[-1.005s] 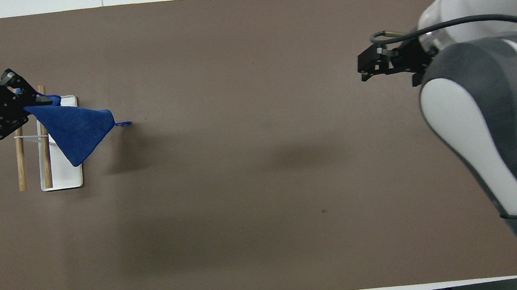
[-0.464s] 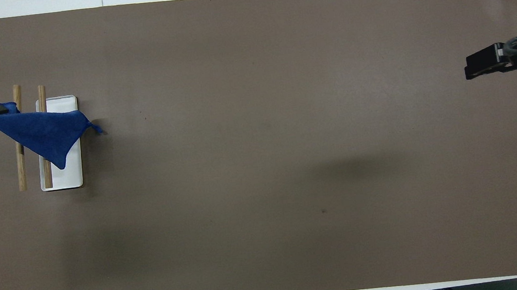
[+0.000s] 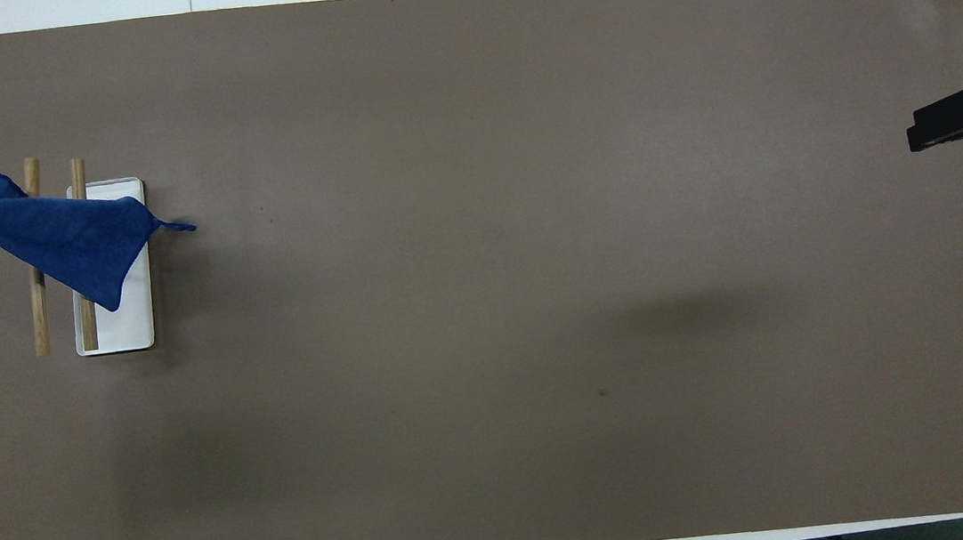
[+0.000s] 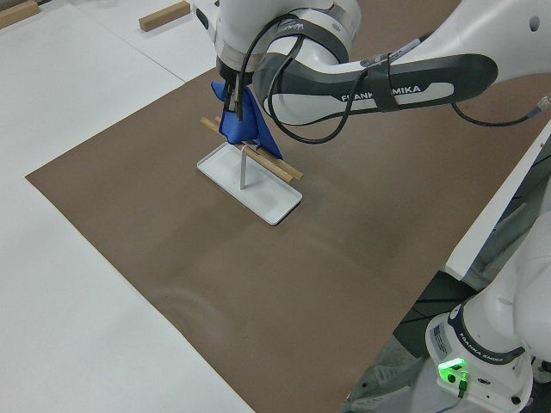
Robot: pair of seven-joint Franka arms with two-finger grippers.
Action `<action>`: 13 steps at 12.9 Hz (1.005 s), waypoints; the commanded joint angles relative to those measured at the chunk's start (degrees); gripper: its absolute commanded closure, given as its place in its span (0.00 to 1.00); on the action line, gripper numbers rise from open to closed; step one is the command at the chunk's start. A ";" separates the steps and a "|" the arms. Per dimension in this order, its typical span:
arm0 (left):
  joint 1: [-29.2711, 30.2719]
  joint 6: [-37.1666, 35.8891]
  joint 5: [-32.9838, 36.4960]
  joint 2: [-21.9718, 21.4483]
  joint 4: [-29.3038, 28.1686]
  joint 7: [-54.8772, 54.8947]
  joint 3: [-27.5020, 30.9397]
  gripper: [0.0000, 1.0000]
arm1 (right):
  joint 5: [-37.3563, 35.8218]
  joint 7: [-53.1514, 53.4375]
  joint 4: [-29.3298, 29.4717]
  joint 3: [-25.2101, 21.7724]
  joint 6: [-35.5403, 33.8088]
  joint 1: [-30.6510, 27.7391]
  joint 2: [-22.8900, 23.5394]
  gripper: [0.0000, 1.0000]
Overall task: Right arm passes towel to left arm to hang
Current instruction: 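Lower the towel with the left gripper over the wooden sticks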
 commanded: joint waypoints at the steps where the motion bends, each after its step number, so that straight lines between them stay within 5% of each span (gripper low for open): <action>1: -0.47 -2.40 0.19 3.04 5.52 4.96 -0.09 1.00 | -1.08 -0.93 -2.60 -0.30 2.43 0.52 -1.47 0.00; 5: -0.39 -1.36 0.11 3.05 5.27 24.80 -0.09 1.00 | -0.99 -0.41 -3.04 -0.12 2.96 0.43 -1.12 0.00; 13: 2.67 -3.72 0.02 1.82 2.99 47.86 0.00 1.00 | -0.55 4.43 -4.10 -0.21 1.90 0.70 -1.74 0.00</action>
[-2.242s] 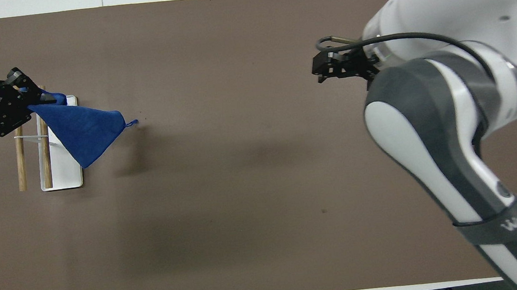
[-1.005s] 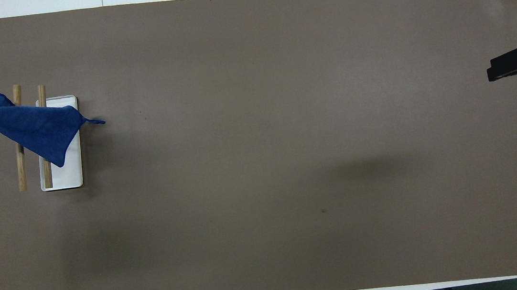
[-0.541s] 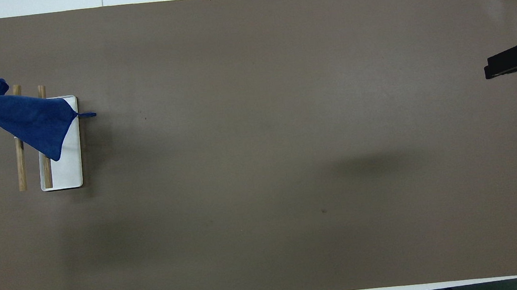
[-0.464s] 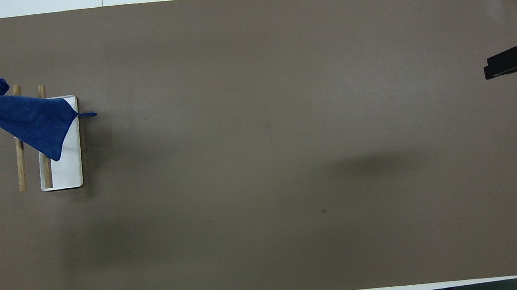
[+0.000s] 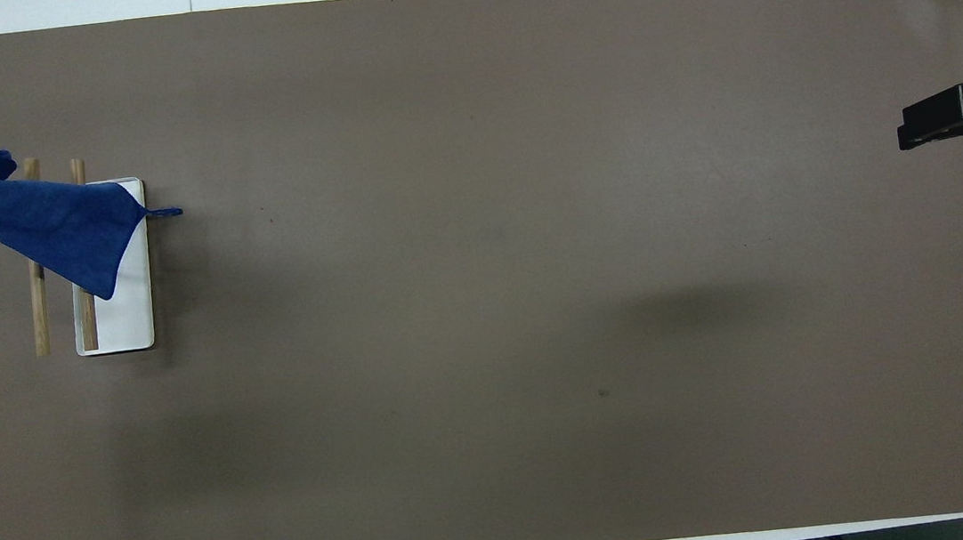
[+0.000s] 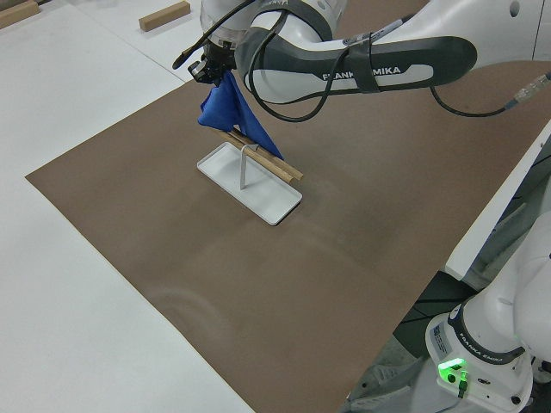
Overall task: Right arm passes towel to left arm to hang
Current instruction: 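Lower the towel with the left gripper over the wooden sticks, then release the towel and draw the left gripper back to rest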
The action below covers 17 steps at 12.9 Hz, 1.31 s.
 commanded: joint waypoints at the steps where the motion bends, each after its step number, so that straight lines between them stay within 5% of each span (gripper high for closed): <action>1: 2.98 -2.31 -0.08 -0.89 -1.42 5.41 0.01 1.00 | -0.45 0.96 -2.31 -0.16 0.51 0.50 -1.81 0.00; 11: 7.81 -3.01 0.27 -4.76 -10.92 9.02 0.27 0.98 | -0.27 0.88 -2.13 -0.07 0.34 0.59 -1.81 0.00; 14: 7.91 -3.45 0.45 -5.90 -12.68 8.31 0.27 0.73 | -0.18 0.88 -2.13 -0.07 0.16 0.59 -1.81 0.00; 17: 7.73 -3.54 0.45 -5.90 -12.42 6.83 0.27 0.64 | -0.18 0.88 -2.13 -0.07 0.16 0.68 -1.81 0.00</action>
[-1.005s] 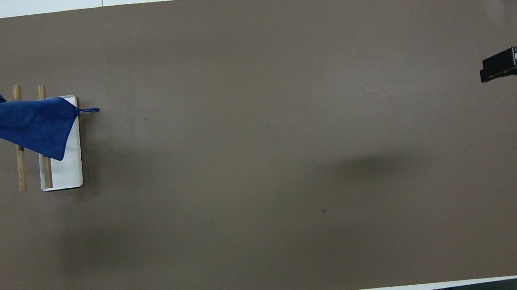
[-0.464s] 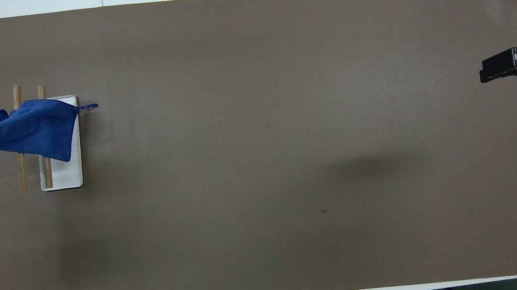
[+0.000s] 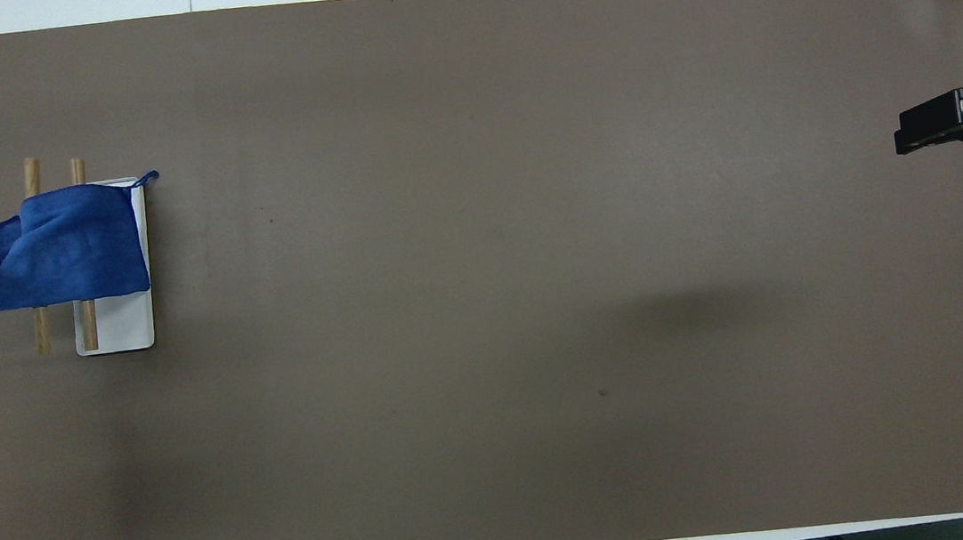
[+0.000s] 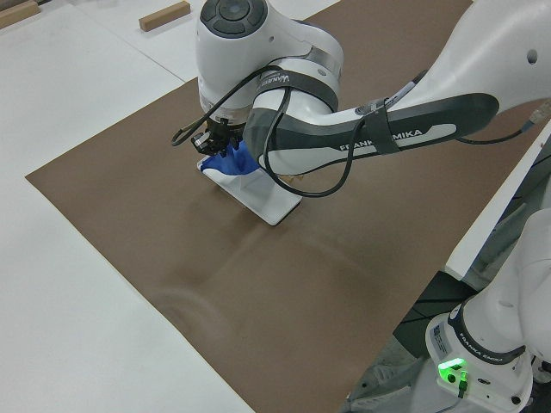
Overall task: Right arm passes towel to left arm to hang
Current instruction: 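Release the towel and draw the left gripper back to rest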
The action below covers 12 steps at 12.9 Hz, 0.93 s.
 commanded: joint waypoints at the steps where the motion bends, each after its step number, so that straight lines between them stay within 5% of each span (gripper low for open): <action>1: 0.52 -0.42 0.43 -1.65 -1.26 -1.38 -0.34 0.43 | -0.20 0.87 -1.62 -0.12 0.19 0.49 -1.43 0.00; 2: 0.60 -0.25 0.43 -1.56 -1.17 -1.90 -0.34 0.03 | -0.20 0.87 -1.62 -0.12 0.19 0.49 -1.43 0.00; 7: -0.01 -2.34 4.70 -1.56 1.45 -22.76 -0.34 0.00 | -0.20 0.96 -1.62 -0.12 0.28 0.49 -1.43 0.00; 9: -1.76 -10.57 17.09 -0.86 7.50 -31.74 -1.12 0.00 | -0.20 0.96 -1.62 -0.12 0.19 0.49 -1.43 0.00; 12: -7.46 -23.66 17.40 1.15 16.29 -45.55 -1.04 0.00 | -0.20 1.05 -1.62 -0.12 -0.34 0.06 -1.51 0.00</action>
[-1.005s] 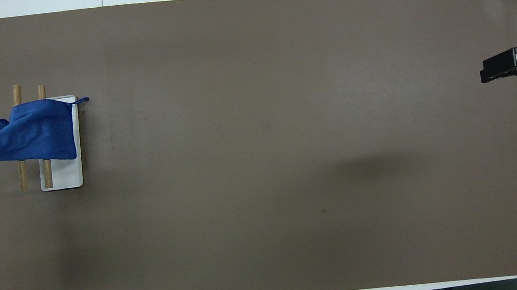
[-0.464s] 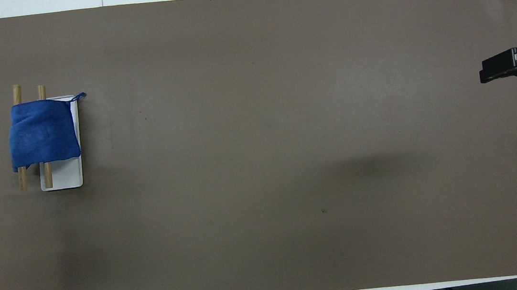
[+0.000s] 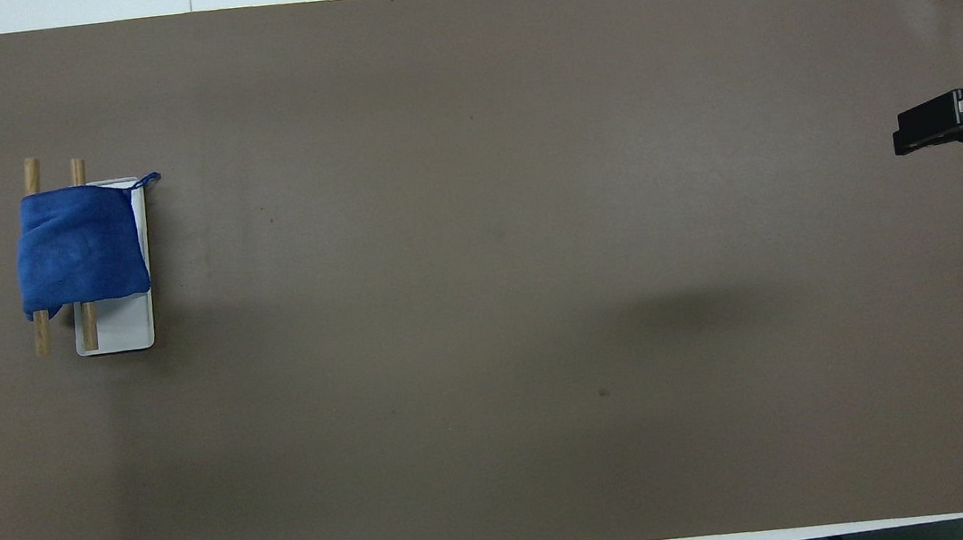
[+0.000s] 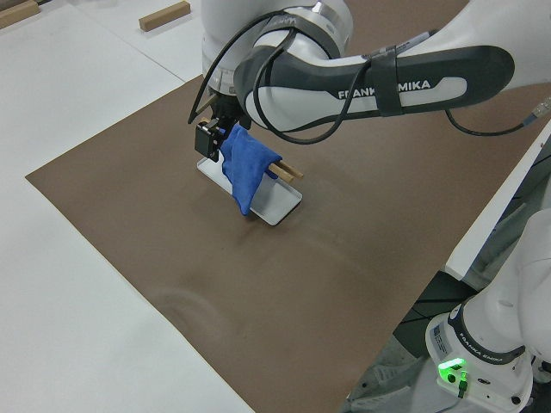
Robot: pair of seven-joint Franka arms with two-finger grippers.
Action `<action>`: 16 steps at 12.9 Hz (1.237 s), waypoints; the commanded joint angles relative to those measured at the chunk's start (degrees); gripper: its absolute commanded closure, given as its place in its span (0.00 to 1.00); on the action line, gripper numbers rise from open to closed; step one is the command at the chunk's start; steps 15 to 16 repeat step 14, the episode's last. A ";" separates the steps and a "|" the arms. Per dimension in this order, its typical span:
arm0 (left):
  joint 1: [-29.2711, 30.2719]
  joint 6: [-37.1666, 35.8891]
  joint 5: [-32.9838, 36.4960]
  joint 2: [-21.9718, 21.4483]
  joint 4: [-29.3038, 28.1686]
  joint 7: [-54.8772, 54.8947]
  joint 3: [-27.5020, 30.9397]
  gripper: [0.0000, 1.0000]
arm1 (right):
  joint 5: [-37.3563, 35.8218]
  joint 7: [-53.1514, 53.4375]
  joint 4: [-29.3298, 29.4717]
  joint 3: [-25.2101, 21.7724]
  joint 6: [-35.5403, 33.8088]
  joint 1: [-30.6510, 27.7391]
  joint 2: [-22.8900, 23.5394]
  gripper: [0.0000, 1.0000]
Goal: Right arm passes towel to left arm to hang
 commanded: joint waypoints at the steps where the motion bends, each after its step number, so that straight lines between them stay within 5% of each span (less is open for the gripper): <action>1: -5.02 -13.29 1.87 2.82 9.26 -8.81 0.31 0.00 | -0.20 1.01 -1.56 -0.11 -0.20 -0.10 -1.47 0.00; 4: -9.59 -29.74 3.18 7.03 21.83 -9.00 0.31 0.00 | -0.20 1.01 -1.56 -0.11 -0.37 -0.10 -1.47 0.00; 6: -10.92 -33.12 5.38 8.97 25.55 -8.91 0.22 0.00 | -0.20 1.01 -1.47 -0.11 -0.37 -0.10 -1.47 0.00; 12: -12.59 -28.74 5.29 2.92 17.84 -8.91 0.04 0.00 | -0.20 1.01 -1.56 -0.11 -0.37 -0.10 -1.47 0.00; 16: -12.60 -28.56 5.12 2.30 17.65 -8.30 0.04 0.00 | -0.20 1.01 -1.56 -0.11 -0.37 -0.10 -1.47 0.00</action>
